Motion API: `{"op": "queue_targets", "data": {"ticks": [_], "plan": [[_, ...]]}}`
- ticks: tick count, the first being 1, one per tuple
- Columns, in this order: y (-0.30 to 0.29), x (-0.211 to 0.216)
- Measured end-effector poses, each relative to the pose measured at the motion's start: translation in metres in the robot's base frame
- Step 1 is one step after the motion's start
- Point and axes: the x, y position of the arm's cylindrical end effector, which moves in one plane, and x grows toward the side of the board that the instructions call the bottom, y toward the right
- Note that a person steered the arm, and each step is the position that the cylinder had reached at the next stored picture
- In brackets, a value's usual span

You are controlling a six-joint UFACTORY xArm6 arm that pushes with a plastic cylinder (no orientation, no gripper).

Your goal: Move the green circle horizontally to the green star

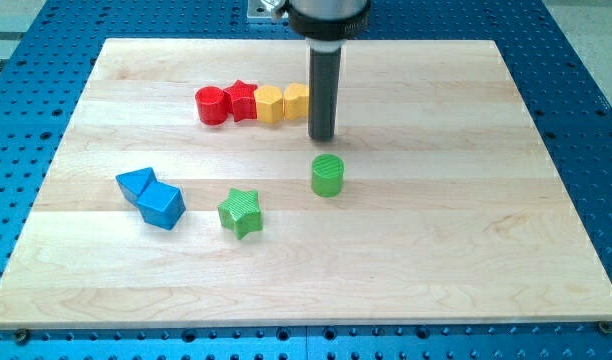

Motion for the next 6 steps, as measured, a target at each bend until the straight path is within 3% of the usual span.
{"op": "queue_targets", "data": {"ticks": [1,2,5,6], "plan": [[-0.028,0.065],[-0.025,0.099],[-0.012,-0.019],[0.030,0.000]]}}
